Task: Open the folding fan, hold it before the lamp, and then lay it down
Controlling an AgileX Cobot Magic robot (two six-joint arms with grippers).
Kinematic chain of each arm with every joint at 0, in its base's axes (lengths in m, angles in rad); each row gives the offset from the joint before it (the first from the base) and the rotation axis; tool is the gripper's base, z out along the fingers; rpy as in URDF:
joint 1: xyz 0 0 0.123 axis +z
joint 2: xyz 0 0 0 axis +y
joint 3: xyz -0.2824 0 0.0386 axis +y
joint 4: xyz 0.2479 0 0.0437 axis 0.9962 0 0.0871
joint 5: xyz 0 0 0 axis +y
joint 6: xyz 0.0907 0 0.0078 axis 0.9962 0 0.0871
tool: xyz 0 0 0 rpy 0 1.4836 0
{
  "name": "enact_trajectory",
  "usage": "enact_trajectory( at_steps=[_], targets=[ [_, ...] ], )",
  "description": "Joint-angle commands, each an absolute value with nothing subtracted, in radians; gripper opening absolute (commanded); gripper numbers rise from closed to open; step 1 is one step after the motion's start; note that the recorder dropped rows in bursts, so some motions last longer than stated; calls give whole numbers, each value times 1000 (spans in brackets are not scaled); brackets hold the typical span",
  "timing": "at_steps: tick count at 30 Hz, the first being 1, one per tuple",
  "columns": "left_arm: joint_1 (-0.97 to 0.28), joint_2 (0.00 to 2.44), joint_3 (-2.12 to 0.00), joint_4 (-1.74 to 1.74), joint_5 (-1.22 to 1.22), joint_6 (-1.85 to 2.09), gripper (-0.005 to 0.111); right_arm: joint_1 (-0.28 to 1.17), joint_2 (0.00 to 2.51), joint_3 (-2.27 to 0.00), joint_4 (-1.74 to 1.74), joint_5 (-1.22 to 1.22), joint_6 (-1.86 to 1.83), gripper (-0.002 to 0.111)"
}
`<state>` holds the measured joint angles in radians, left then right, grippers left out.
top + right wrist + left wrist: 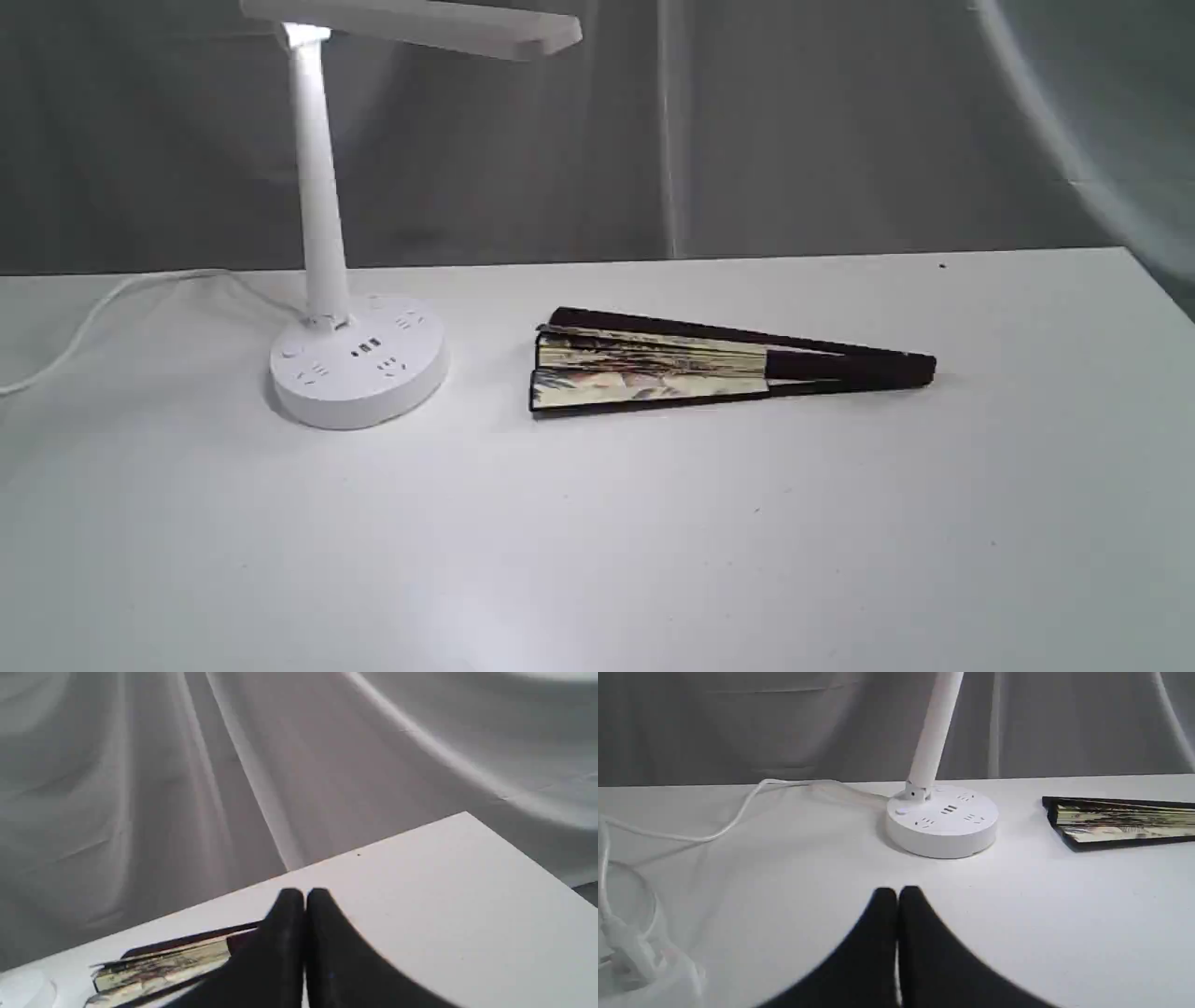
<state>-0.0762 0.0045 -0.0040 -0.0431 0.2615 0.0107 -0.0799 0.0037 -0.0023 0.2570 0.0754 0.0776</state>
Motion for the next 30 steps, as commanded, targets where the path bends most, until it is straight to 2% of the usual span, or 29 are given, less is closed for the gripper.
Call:
enact_trajectory(
  at_steps=[1,5,13,22,30],
  targets=[
    [-75,0,0,-42,262,10,0,-78,0,0,274,-16,82,0],
    [-75,0,0,-42,262,9,0,-78,0,0,274,-142,82,0],
    [-75,0,0,-42,262,9,0,-78,0,0,274,-126,107,0],
    [-75,0,0,-42,262,9,0,-78,11,-242,274,180,102,0],
    [-75,0,0,-42,262,9,0,-78,278,-385,274,447,26,0]
  ],
)
